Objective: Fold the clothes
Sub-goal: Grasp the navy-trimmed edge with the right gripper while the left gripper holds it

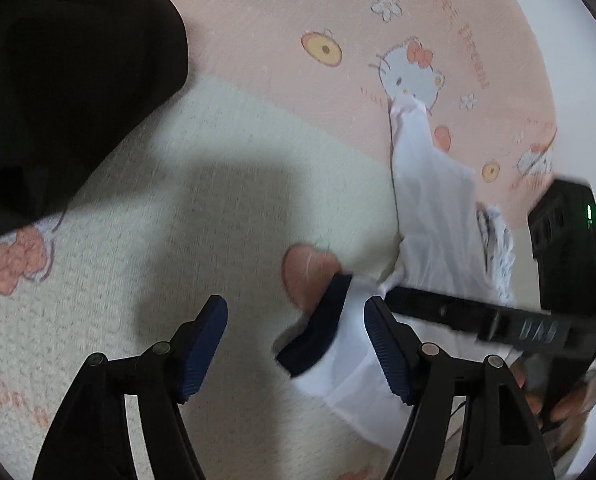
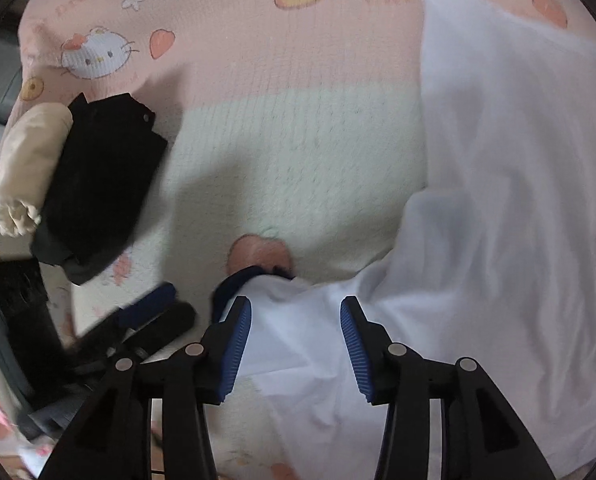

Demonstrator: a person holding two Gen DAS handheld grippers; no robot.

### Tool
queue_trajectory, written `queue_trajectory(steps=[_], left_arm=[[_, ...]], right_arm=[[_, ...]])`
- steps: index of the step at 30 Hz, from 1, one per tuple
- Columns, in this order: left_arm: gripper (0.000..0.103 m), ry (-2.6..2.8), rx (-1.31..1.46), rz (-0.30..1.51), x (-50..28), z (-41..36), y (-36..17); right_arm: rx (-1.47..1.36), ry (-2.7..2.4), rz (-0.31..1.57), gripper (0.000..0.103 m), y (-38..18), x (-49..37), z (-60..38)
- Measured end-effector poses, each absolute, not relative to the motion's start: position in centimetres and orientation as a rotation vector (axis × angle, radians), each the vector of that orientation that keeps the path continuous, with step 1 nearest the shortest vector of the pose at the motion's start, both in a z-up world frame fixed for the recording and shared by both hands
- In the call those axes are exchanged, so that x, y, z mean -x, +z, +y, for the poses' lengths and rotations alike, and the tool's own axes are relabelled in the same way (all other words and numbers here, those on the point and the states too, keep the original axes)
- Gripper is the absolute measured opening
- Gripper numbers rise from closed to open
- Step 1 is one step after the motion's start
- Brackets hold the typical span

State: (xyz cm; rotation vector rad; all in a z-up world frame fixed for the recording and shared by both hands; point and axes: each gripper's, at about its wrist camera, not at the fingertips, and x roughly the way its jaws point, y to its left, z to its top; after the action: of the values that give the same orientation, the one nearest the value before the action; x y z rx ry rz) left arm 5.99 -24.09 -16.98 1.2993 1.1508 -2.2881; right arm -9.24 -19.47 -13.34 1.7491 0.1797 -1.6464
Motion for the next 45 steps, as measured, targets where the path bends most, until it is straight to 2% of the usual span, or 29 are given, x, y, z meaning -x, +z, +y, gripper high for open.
queue_trajectory(steps=[5, 11, 14, 22, 23, 24, 25, 26, 33, 34, 36, 38, 41, 45], left_arm=[[0.069, -2.295, -1.366, 1.084, -6.9, -22.7, -17.3], [0.069, -2.284, -1.375, 1.077, -7.0, -21.6, -18.1], [0.069, -2.302, -1.384, 1.004, -6.5, -21.0, -18.0], [0.069, -2.343, -1.425, 0.944, -5.2, -20.1, -18.1], [0.069, -2.346, -1.425, 0.953, -5.1, -20.1, -18.1], [0.069, -2.346, -1.426, 0.954, -5.0, -20.1, -18.2], [0.069, -2.345, -1.426, 0.953, -5.0, -20.1, -18.2], [0.069, -2.345, -1.423, 0.956, -4.9, -20.2, -18.2], [0.069, -2.385, -1.377, 1.025, -4.2, -20.6, -18.2], [0.066, -2.399, -1.367, 1.045, -4.0, -20.7, -18.3], [0.051, -2.422, -1.346, 1.099, -3.7, -20.7, -18.4], [0.023, -2.414, -1.319, 1.126, -3.5, -20.8, -18.6], [0.012, -2.392, -1.229, 1.137, -3.5, -21.0, -18.4], [0.009, -2.383, -1.167, 1.072, -4.3, -21.3, -16.9]], right_arm=[[-1.855, -1.568, 0.065, 0.046, -14.5, 9.4, -20.3], [-1.904, -1.543, 0.095, 0.046, -15.5, 8.5, -22.9], [-1.921, -1.537, 0.094, 0.046, -15.8, 8.3, -23.6], [-1.887, -1.53, 0.258, 0.045, -17.4, 7.5, -25.5], [-1.859, -1.535, 0.29, 0.037, -17.3, 7.3, -25.6], [-1.832, -1.564, 0.346, 0.012, -17.3, 7.1, -25.6], [-1.806, -1.591, 0.397, 0.003, -17.3, 7.0, -25.6], [-1.795, -1.596, 0.382, 0.0, -17.4, 7.1, -25.3], [-1.737, -1.562, 0.129, 0.002, -17.1, 8.6, -23.4], [-1.727, -1.554, 0.106, 0.002, -16.8, 8.8, -23.3], [-1.706, -1.538, 0.06, 0.002, -16.3, 9.1, -23.2], [-1.7, -1.528, 0.042, 0.002, -15.9, 9.4, -23.3], [-1.695, -1.518, 0.028, 0.002, -15.6, 9.7, -23.4], [-1.705, -1.522, 0.051, 0.002, -15.6, 10.0, -23.3]])
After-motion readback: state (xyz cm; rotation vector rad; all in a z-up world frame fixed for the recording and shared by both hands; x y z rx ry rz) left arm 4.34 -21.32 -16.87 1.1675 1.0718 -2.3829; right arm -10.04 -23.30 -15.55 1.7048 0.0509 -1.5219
